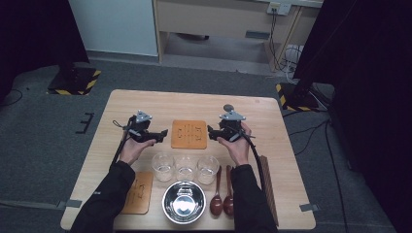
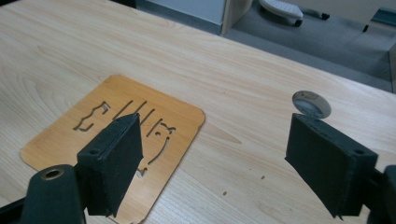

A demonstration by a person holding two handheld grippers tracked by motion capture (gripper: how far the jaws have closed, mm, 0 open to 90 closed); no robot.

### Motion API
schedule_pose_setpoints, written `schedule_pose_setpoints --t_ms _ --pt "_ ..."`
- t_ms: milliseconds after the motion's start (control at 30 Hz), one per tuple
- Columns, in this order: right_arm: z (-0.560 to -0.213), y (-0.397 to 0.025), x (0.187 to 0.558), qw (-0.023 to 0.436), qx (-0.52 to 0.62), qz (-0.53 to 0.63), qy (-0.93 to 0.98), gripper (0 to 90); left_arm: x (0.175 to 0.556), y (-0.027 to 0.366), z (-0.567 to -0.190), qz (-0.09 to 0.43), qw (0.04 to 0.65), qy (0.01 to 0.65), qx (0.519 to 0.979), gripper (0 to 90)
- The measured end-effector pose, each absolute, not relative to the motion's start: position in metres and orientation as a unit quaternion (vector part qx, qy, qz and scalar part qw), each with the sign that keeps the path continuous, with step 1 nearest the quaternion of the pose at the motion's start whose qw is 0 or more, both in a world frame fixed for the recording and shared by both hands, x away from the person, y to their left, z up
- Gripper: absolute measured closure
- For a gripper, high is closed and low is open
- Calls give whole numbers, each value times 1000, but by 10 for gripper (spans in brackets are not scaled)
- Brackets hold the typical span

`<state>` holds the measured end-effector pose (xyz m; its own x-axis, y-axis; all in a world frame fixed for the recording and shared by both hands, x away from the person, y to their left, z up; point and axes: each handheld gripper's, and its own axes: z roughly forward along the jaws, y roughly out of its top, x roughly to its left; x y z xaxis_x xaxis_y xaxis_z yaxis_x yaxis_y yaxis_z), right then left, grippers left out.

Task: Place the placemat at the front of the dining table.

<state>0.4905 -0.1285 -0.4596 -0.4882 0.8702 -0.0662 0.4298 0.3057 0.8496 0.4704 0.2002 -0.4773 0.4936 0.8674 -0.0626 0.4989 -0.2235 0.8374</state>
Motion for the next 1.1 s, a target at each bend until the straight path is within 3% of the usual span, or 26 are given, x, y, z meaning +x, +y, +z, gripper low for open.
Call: schedule_pose_setpoints --t_ms 433,1100 --pt "-436 -151 465 288 419 428 747 190 429 222 -453 222 438 455 743 197" --pt "-450 -191 426 293 421 428 744 188 360 239 -456 224 492 424 726 243"
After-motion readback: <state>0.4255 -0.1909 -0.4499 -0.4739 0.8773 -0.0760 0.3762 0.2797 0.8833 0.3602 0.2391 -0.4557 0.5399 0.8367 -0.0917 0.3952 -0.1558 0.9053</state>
